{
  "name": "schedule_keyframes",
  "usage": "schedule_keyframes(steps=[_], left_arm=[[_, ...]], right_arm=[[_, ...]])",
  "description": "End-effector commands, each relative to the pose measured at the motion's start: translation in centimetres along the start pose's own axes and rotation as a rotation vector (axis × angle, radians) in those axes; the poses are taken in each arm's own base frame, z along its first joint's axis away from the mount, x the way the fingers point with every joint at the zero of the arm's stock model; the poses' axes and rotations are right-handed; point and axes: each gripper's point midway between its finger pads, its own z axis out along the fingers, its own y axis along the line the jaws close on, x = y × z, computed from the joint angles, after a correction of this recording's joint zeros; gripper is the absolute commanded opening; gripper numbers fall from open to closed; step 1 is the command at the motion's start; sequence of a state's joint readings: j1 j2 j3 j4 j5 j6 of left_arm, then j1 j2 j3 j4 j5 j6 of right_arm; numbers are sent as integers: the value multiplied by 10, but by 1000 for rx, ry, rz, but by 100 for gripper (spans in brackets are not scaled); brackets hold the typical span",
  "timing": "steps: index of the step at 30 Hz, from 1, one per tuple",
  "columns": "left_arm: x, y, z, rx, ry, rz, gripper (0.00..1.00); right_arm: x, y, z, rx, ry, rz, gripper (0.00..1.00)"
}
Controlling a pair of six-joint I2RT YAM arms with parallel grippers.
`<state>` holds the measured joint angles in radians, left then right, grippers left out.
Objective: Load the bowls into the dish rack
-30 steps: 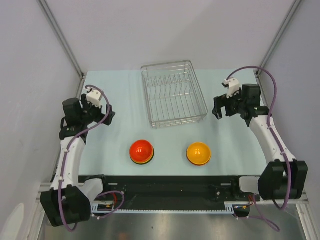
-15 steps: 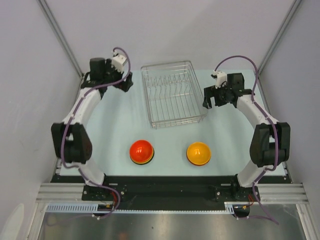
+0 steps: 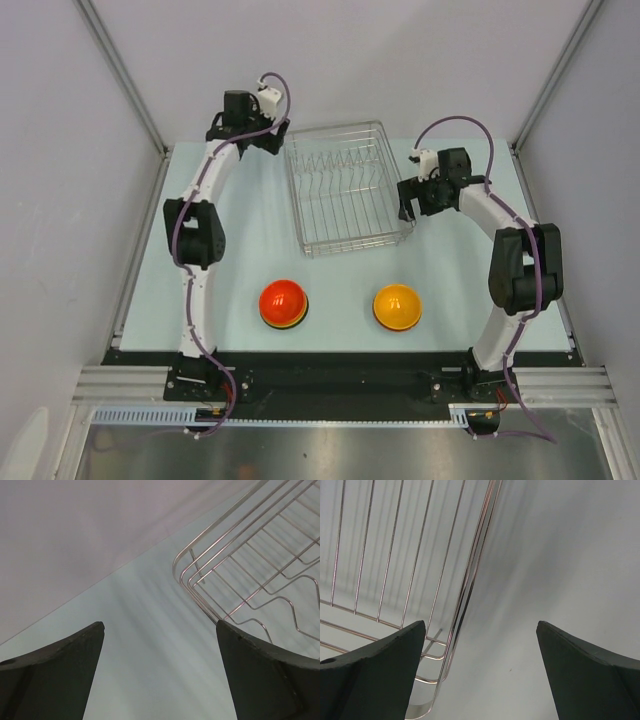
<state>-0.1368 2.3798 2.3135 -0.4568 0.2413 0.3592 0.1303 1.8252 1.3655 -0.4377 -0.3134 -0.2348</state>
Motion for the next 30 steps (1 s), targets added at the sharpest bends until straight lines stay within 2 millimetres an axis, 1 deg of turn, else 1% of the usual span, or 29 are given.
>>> schedule_keyframes(steps=[1, 3, 7, 9, 12, 13, 18, 25, 26, 27, 28, 29, 30], left_arm=[[-10, -12, 6, -48, -3, 78, 100], [-3, -20, 13, -40, 8, 96, 100], [1, -22, 22, -58, 11, 101, 100], [4, -20, 25, -85, 19, 104, 100], [13, -13, 30, -133, 41, 107, 100], [17, -12, 33, -144, 50, 110, 100], [30, 2, 35, -225, 92, 120, 100], [49, 3, 37, -248, 137, 128, 100], [56, 1, 38, -242, 153, 129, 100], [54, 2, 34, -245, 153, 134, 100], [58, 1, 34, -244, 162, 138, 100], [67, -2, 33, -233, 182, 137, 100], [64, -3, 28, -230, 179, 145, 100]], right_arm=[[-18, -6, -5, 40, -39, -40, 100], [-16, -6, -5, 44, -39, -45, 100], [-11, -5, -3, 53, -28, -57, 100], [-7, -1, -1, 51, -18, -67, 100], [-6, 0, 0, 64, -16, -88, 100], [-2, 0, 1, 66, -9, -93, 100], [0, 0, 0, 89, 0, -120, 100], [1, -10, -7, 159, -9, -141, 100], [1, -14, -8, 173, -14, -143, 100], [-1, -18, -9, 200, -15, -148, 100], [-1, -21, -8, 214, -13, -154, 100], [-1, -25, -6, 230, -13, -157, 100], [-1, -31, -6, 260, -8, -158, 100]])
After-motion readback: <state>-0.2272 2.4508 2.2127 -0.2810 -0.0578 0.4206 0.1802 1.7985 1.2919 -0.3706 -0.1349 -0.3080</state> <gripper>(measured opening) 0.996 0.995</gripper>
